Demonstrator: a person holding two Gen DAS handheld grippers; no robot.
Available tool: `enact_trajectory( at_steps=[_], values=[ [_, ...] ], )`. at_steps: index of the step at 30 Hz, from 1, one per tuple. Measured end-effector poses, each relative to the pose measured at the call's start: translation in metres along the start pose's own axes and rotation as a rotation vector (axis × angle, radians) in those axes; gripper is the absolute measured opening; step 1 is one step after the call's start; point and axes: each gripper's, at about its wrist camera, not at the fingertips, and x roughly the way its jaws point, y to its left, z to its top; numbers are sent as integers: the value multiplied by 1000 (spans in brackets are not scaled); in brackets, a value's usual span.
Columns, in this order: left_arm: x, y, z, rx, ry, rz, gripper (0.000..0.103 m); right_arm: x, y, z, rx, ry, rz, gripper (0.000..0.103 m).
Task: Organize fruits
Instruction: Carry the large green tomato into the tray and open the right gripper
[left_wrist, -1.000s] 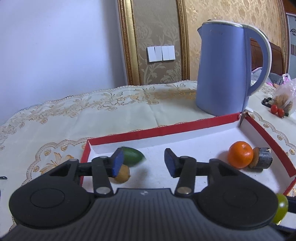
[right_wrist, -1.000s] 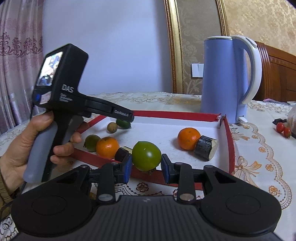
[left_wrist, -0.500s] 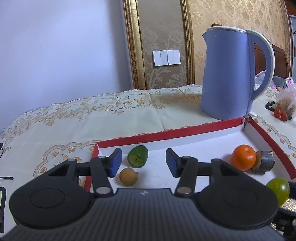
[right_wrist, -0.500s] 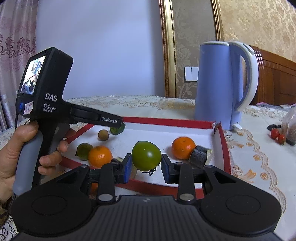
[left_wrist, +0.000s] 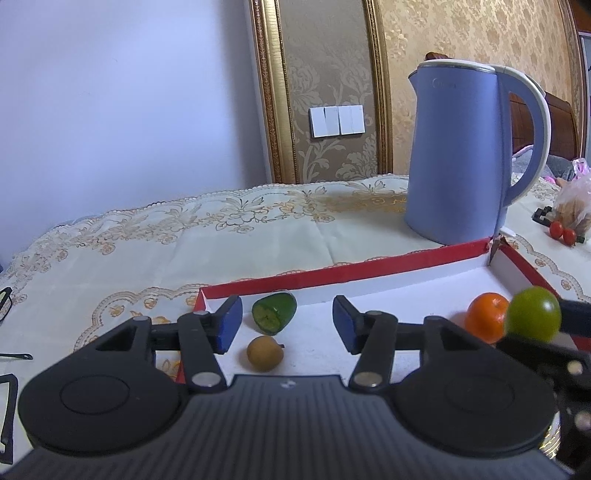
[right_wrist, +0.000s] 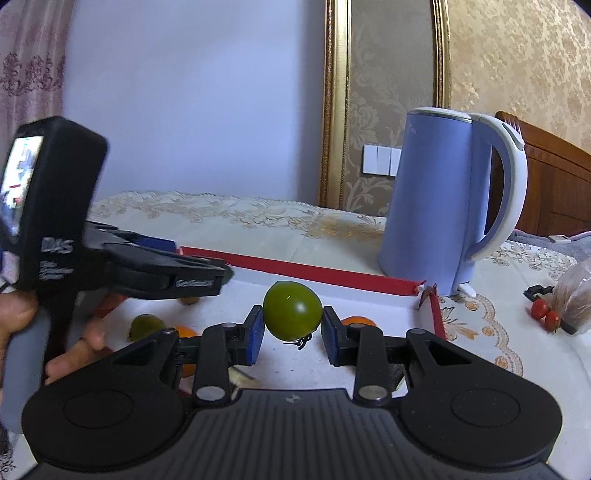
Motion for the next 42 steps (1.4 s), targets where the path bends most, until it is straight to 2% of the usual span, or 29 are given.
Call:
enact_trajectory(
  at_steps=[23, 42],
  values=[
    [-5, 7, 2, -15, -14, -4, 55, 68, -8, 27, -8, 93, -81, 33],
    [-12, 19, 4, -52, -23, -11, 61, 94, -3, 32, -46, 157, -105, 33]
  ],
)
